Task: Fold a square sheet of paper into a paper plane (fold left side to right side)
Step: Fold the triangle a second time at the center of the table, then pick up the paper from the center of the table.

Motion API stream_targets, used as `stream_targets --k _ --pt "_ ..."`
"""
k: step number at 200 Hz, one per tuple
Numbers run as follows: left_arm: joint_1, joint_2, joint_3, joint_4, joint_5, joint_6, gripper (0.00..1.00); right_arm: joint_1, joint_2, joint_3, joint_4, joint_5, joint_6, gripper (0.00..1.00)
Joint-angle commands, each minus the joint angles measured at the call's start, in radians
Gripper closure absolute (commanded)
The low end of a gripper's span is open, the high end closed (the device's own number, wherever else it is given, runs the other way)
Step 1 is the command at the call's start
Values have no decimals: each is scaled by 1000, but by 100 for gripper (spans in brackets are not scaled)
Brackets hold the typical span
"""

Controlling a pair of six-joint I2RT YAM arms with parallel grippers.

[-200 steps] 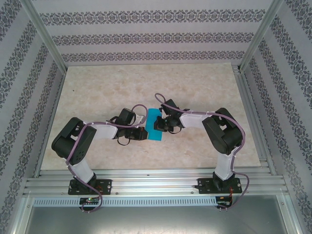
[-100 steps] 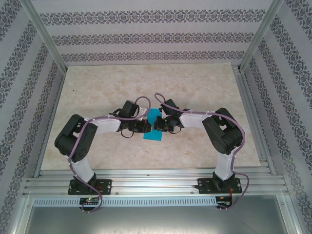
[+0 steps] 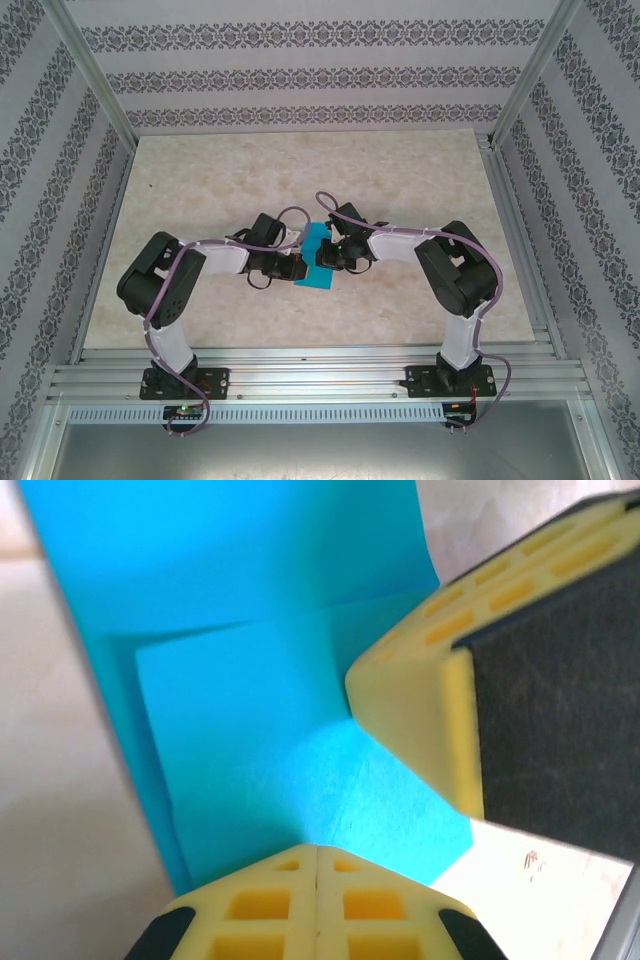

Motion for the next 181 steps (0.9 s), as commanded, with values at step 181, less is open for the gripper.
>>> stream_targets --k 181 --pt "50 -330 -82 -128 -62 -69 73 -82 -218 -38 -36 30 -28 66"
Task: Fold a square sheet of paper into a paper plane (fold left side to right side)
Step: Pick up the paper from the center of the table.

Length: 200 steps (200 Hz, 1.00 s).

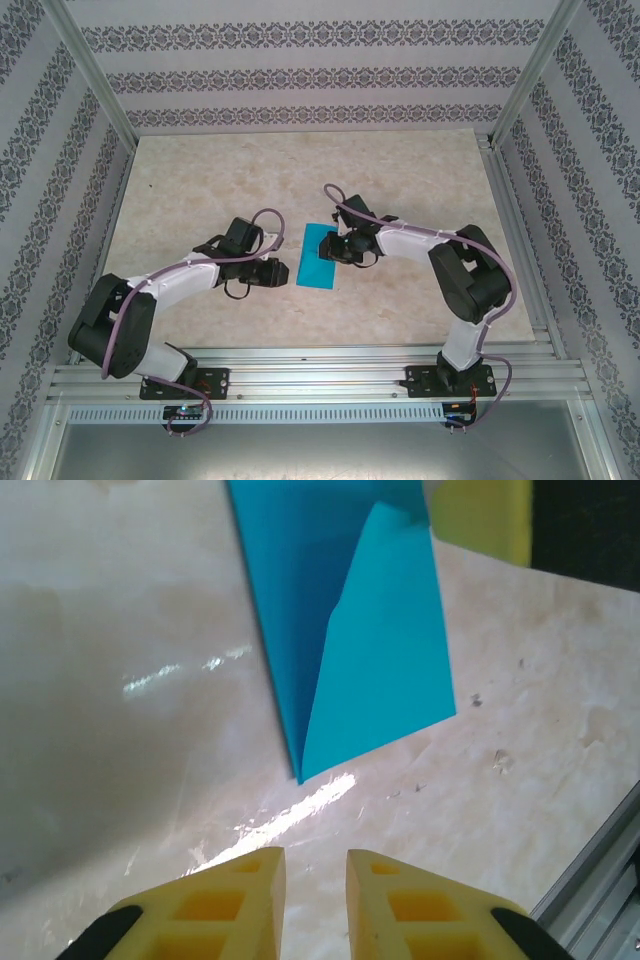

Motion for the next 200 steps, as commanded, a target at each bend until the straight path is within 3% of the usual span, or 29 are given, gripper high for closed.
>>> stream_targets --k 1,53,102,166,200 --pt "9 18 29 85 27 -61 73 -39 -119 -54 34 11 4 65" --pt "9 199 66 295 94 -166 67 -48 -129 -212 268 -103 146 58" --pt "9 288 101 374 141 -190 63 -47 -101 -242 310 -108 164 58" --pt "13 314 117 333 89 -172 94 -52 -76 -258 322 -114 166 58" --pt "24 294 103 325 84 -168 97 -50 -55 -253 359 -141 180 58"
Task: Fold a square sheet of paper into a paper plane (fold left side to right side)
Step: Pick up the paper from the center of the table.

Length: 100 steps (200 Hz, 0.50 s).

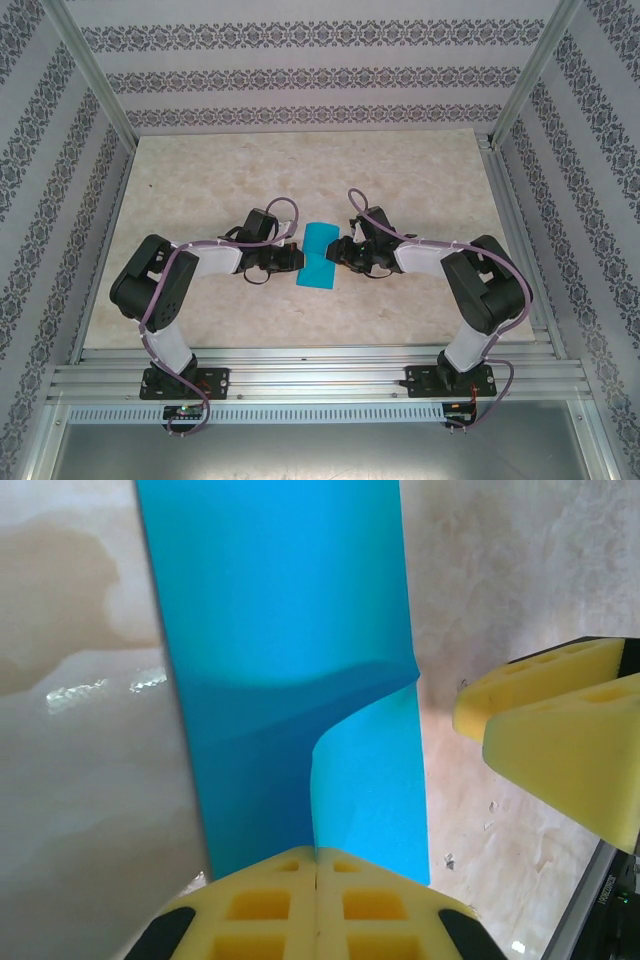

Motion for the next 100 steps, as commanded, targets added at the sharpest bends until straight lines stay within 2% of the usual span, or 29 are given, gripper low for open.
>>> stream_targets --k 1,37,100 --pt "21 -21 7 -1 -17 13 97 3 21 -4 60 -38 14 58" --pt "26 -23 3 -4 -26 13 99 6 49 10 72 -52 24 57" --pt "27 -12 7 8 0 13 97 20 93 32 150 -90 73 58"
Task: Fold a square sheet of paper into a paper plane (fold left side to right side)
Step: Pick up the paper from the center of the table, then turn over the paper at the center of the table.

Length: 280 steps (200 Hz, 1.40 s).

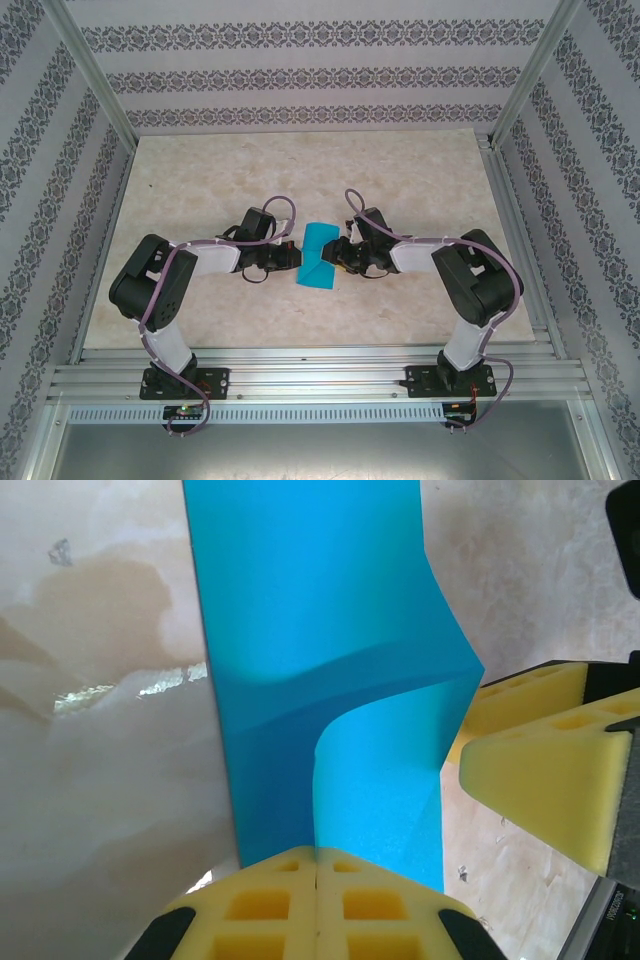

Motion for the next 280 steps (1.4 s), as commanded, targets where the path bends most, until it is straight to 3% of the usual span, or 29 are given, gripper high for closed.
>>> stream_targets --k 1,53,107,133,179,234,280 --pt "10 -11 8 9 15 13 97 14 27 29 63 -31 31 58" --pt "11 -14 6 6 16 20 87 18 45 36 83 -40 63 69" --pt "33 -95 -24 -8 -14 20 69 18 22 15 133 -40 86 91" --pt "76 -190 -81 26 -16 -17 49 14 -11 1 150 -36 76 100" --pt "151 -450 -225 191 -14 -176 0 -33 -208 -72 237 -39 6 100" --pt "142 -530 -204 507 214 -444 0 -83 -392 -81 484 -186 32 100" --pt "63 -520 -132 587 266 -491 0 -72 -441 -14 589 -279 106 100"
